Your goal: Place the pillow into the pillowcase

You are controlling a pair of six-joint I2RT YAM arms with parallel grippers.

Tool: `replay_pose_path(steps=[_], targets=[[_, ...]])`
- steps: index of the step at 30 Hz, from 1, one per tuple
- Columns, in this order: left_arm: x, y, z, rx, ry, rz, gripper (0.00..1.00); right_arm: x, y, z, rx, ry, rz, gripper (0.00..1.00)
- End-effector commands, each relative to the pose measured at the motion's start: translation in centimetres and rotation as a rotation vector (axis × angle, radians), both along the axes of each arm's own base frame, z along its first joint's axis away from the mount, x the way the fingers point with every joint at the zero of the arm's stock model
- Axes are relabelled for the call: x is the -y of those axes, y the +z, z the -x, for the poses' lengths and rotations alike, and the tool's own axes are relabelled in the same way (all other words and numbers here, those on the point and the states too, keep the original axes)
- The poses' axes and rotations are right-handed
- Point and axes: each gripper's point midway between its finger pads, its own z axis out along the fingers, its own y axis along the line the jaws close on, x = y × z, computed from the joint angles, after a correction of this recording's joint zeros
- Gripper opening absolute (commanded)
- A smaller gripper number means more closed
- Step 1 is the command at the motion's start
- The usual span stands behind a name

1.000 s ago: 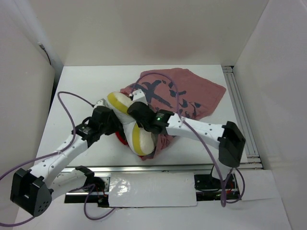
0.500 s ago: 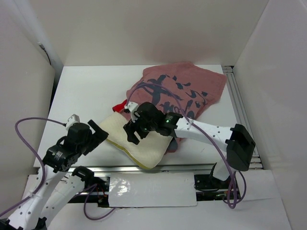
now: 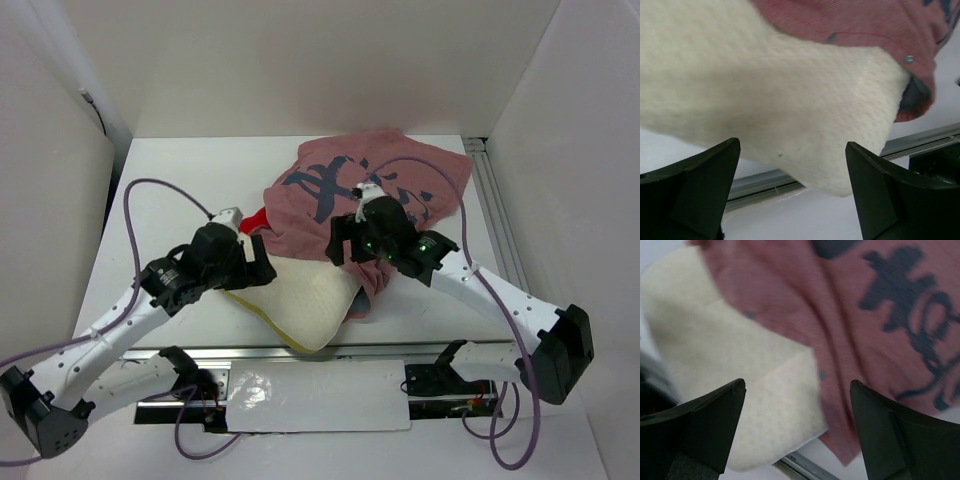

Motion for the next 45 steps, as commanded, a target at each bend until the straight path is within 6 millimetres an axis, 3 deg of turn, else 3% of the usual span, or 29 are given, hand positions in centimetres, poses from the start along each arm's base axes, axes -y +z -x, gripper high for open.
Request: replay_pose_path(steps=[1,3,4,5,6,7,8,11,15,16,19,22,23,24,25,27,28,29,33,34,35,36,37,39,42,43,45], targets=[[2.8,3.1,-1.4,0.136,-0.123,-0.031,0.99,6.7,-6.1,0.7,-0.208,-0.277,0.137,0.91],[4.3,3.5,-1.4,0.154,-0.176,-0.080,0.96,8.2,-6.9,1.4,-0.233,-0.310,0.149,0.91],[5.2,2.1,-1.5,0.116,-0.181,-0.143,0.96,8.9,-7.8,1.9,-0.259,-0.318,0.154,0.91],[5.9,1.4,-0.5,0.125,-0.217,-0.239,0.96,9.0,-7.8,2.4,-0.252,-0.293,0.150,0.89],[7.1,2.2,-0.3,0.143,-0.229,-0.264,0.96,8.9,-7.8,2.5,-0.261,-0.283,0.129,0.88],[8.3,0.7,0.1,0.117,-0.267,-0.341,0.97,8.9,-8.4,2.9,-0.260,-0.261,0.133,0.87],[9.9,1.0,1.5,0.147,-0.336,-0.383,0.98,8.8,-8.3,3.0,-0.249,-0.239,0.127,0.85],[12.0,-1.2,4.1,0.133,-0.475,-0.453,1.00,7.8,-8.7,3.5,-0.256,-0.171,0.098,0.83],[12.2,-4.5,6.1,0.099,-0.604,-0.455,1.00,7.4,-9.3,3.5,-0.239,-0.115,0.105,0.79],[11.2,-6.3,6.7,0.069,-0.621,-0.471,1.00,7.3,-9.1,3.3,-0.223,-0.108,0.103,0.76],[10.9,-8.4,7.3,0.064,-0.658,-0.466,1.00,7.3,-9.8,2.9,-0.218,-0.111,0.118,0.71],[12.2,-9.9,7.7,0.056,-0.699,-0.427,1.00,7.7,-10.2,2.3,-0.208,-0.139,0.141,0.61],[12.7,-10.5,7.8,0.057,-0.720,-0.421,1.00,7.5,-9.8,1.8,-0.193,-0.147,0.138,0.52],[14.4,-10.4,7.9,0.079,-0.750,-0.353,1.00,7.4,-9.7,1.6,-0.185,-0.147,0.131,0.39],[14.9,-10.8,8.0,0.081,-0.767,-0.340,0.97,7.2,-9.2,1.3,-0.175,-0.147,0.124,0.34],[15.7,-11.6,8.0,0.075,-0.777,-0.328,0.62,6.8,-9.1,1.0,-0.162,-0.133,0.113,0.21],[15.9,-11.6,7.6,0.082,-0.748,-0.336,0.30,6.8,-9.1,1.0,-0.162,-0.133,0.113,0.06],[16.0,-11.2,7.0,0.087,-0.708,-0.349,0.00,6.2,-8.8,1.1,-0.162,-0.110,0.089,0.00],[14.1,-9.9,3.2,0.161,-0.413,-0.441,0.00,5.1,-7.0,1.7,-0.126,-0.032,0.024,0.00],[13.5,-8.3,1.9,0.205,-0.308,-0.408,0.00,4.9,-6.3,1.9,-0.110,-0.007,0.008,0.00],[13.7,-7.6,1.4,0.224,-0.290,-0.369,0.00,4.1,-5.5,2.6,-0.109,0.051,-0.023,0.00],[15.4,-5.0,0.6,0.294,-0.269,-0.240,0.00,3.6,-4.5,2.9,-0.089,0.099,-0.044,0.00],[15.8,-4.7,-0.2,0.314,-0.246,-0.202,0.00,2.9,-4.0,3.4,-0.098,0.139,-0.072,0.00],[16.8,-1.0,-1.3,0.423,-0.205,-0.041,0.00,0.8,-1.1,5.7,-0.072,0.307,-0.150,0.00],[15.6,2.8,-4.4,0.506,-0.065,0.106,0.00,-1.0,1.5,8.4,-0.076,0.457,-0.225,0.00],[15.0,4.0,-6.3,0.540,-0.003,0.174,0.00,-1.8,3.2,9.5,-0.052,0.515,-0.254,0.00],[15.1,4.8,-7.3,0.548,0.005,0.259,0.00,-2.6,5.1,11.1,-0.036,0.600,-0.283,0.00]])
